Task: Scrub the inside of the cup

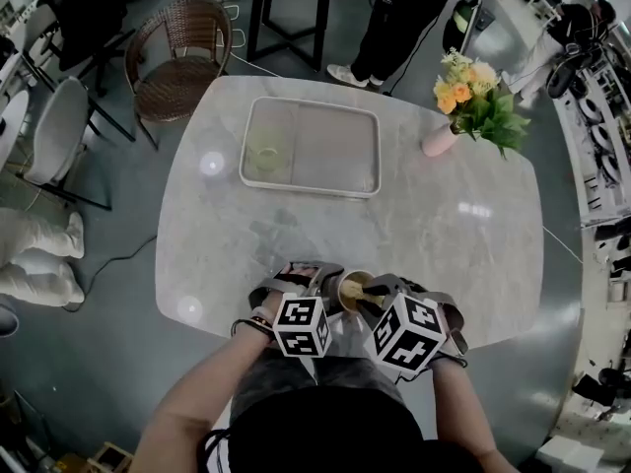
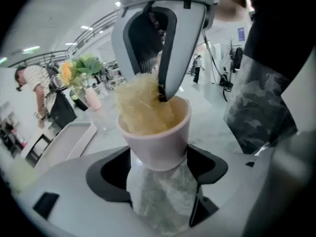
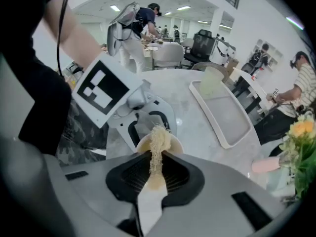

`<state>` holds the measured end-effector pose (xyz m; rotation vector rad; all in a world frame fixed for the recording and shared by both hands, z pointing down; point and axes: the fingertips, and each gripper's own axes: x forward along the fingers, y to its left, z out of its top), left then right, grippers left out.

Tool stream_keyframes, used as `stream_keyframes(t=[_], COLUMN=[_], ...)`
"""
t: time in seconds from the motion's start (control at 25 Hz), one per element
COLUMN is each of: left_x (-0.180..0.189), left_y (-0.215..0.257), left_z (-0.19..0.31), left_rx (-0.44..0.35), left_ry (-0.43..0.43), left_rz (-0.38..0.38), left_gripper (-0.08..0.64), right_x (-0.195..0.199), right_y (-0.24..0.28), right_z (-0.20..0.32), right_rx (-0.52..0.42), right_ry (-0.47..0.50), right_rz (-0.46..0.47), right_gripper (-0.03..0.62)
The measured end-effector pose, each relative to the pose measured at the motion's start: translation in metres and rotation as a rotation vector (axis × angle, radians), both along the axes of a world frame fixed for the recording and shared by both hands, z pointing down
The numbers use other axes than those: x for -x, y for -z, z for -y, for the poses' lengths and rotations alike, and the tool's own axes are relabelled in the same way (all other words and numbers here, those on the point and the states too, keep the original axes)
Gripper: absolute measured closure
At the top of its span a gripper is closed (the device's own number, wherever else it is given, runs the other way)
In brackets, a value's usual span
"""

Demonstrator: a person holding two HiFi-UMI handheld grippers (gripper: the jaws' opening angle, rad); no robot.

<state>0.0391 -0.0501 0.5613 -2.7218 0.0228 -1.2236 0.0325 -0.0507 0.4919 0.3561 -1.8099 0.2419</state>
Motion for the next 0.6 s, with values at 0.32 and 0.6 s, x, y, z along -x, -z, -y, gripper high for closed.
stream_keyframes(t=[0.32, 0.6], left_x=[0.015, 0.014], left_y=[0.007, -0.002], left_z=[0.010, 0.017], left_rx=[-0.034, 0.066], left_ry=[0.393, 0.284], left_rz=[-0.052, -0.037], left_gripper=[0.548, 0.219], right_x=[-0.012, -0.015], right_y=[-0.020, -0.026], right_z=[0.018, 0.022], right_rx=[0.005, 0.028], right_ry=[-0.080, -0.112], right_rz=[-0.116, -0.092], right_gripper=[0.532, 0.532])
